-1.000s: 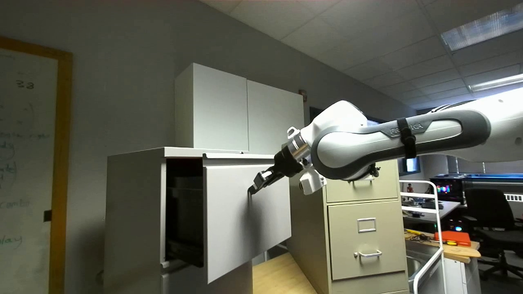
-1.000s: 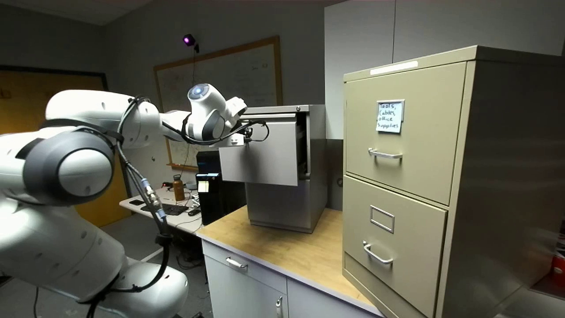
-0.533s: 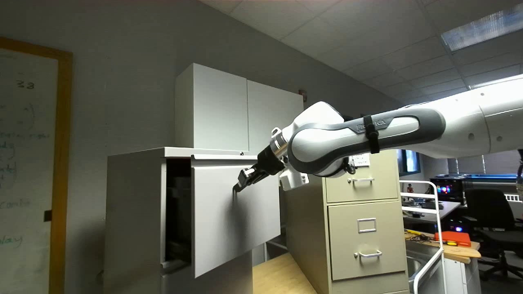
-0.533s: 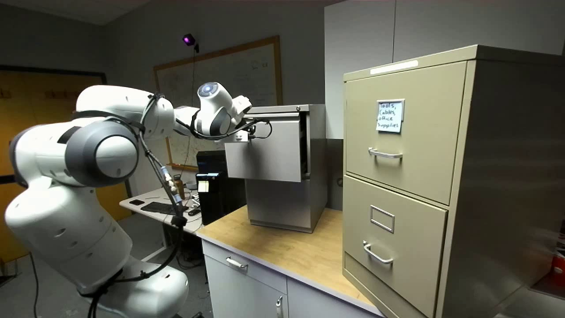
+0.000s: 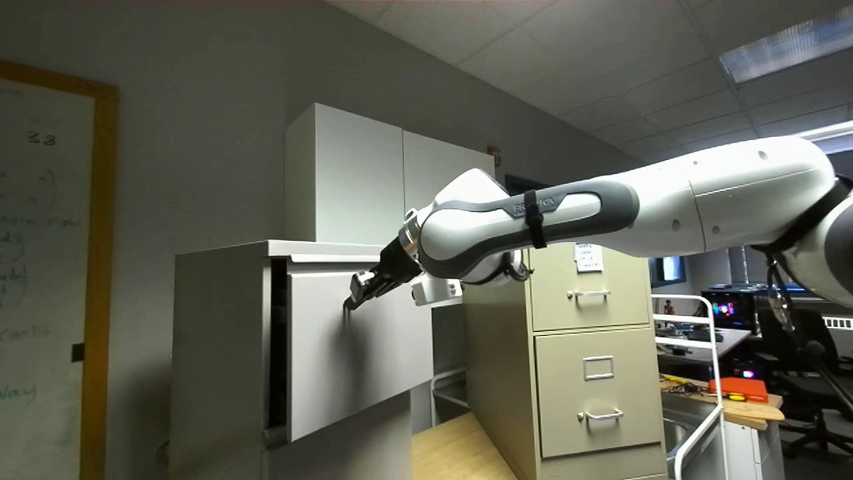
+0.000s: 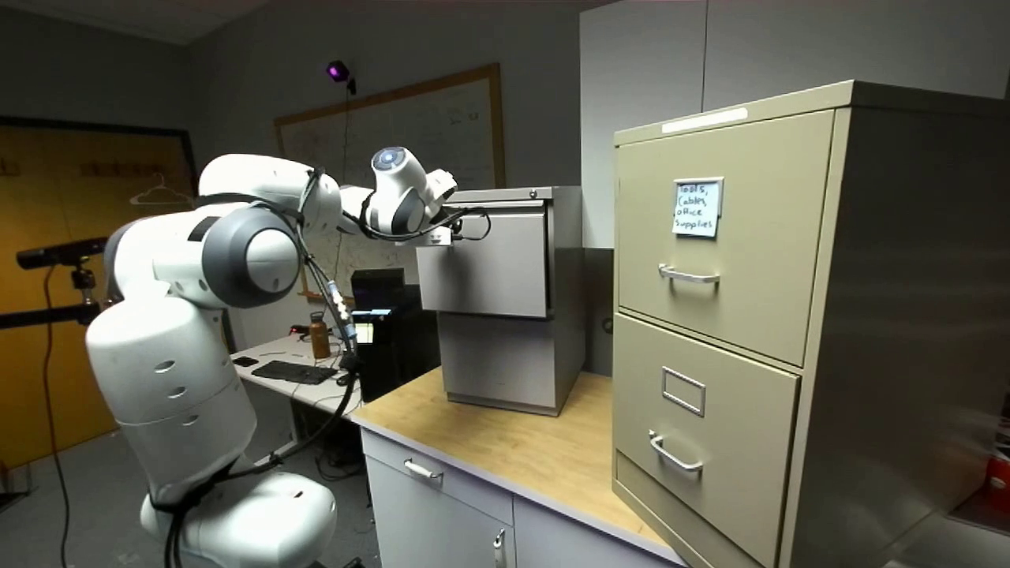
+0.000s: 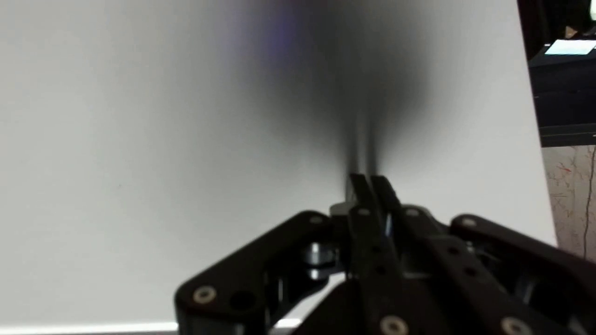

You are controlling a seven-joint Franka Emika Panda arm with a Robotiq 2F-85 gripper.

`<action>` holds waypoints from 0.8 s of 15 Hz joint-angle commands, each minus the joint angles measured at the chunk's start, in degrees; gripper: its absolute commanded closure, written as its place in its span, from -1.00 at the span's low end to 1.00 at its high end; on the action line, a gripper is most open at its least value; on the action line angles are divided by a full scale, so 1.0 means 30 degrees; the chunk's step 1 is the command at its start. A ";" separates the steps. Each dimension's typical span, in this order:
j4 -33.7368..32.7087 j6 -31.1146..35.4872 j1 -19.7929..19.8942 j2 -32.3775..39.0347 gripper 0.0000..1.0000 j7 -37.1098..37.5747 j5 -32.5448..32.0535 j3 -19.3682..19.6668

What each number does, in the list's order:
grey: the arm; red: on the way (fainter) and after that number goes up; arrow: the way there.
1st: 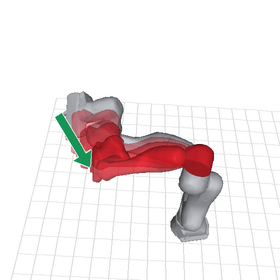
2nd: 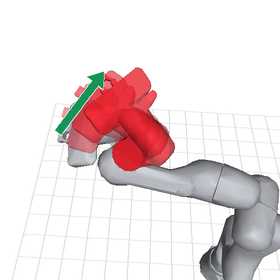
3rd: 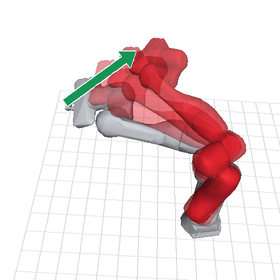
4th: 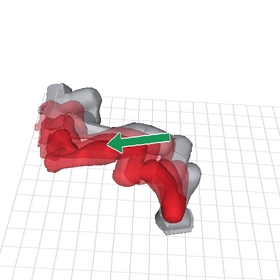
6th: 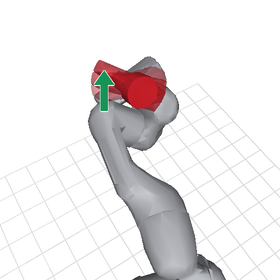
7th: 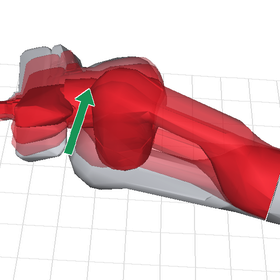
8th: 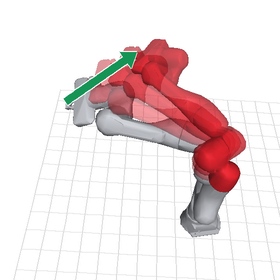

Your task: Close the top drawer of the white file cabinet

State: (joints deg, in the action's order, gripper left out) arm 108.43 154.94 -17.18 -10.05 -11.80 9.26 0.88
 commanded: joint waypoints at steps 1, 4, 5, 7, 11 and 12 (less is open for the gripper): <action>-0.3327 -0.0701 0.0788 0.2503 0.87 0.0116 0.0417 -0.0994; -0.5128 -0.1075 0.1279 0.3998 0.87 0.0447 -0.0039 -0.1599; -0.5744 -0.1213 0.1429 0.4457 0.87 0.0634 -0.0328 -0.1793; -0.7057 -0.1722 0.1640 0.5339 0.87 0.0995 -0.0895 -0.2109; -0.9158 -0.3297 0.1751 0.6608 0.87 0.1861 -0.2095 -0.2417; -0.9408 -0.3801 0.1768 0.6647 0.87 0.2014 -0.2268 -0.2456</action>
